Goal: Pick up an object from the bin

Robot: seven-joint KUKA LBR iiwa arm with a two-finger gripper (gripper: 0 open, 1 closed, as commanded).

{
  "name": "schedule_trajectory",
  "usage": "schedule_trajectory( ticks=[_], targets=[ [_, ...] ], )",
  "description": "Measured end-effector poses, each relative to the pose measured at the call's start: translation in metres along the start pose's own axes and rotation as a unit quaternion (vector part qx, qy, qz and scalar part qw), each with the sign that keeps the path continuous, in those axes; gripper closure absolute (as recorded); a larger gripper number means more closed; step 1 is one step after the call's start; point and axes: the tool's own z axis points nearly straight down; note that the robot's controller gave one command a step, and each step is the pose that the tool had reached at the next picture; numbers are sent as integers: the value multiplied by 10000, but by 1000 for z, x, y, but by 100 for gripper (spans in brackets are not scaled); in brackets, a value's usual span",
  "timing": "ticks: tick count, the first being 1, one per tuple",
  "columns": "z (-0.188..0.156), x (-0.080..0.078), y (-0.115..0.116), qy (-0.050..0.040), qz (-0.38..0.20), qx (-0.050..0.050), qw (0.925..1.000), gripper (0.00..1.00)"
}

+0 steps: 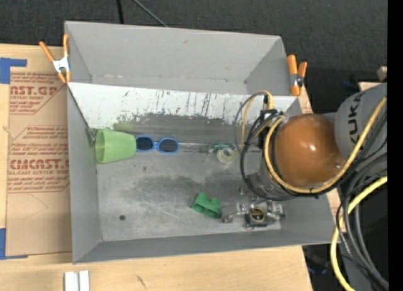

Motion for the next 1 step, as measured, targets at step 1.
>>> schedule_trajectory(
  ticks=[1],
  targets=[
    [-1,25,-1,17,34,11,10000,0]
  ],
)
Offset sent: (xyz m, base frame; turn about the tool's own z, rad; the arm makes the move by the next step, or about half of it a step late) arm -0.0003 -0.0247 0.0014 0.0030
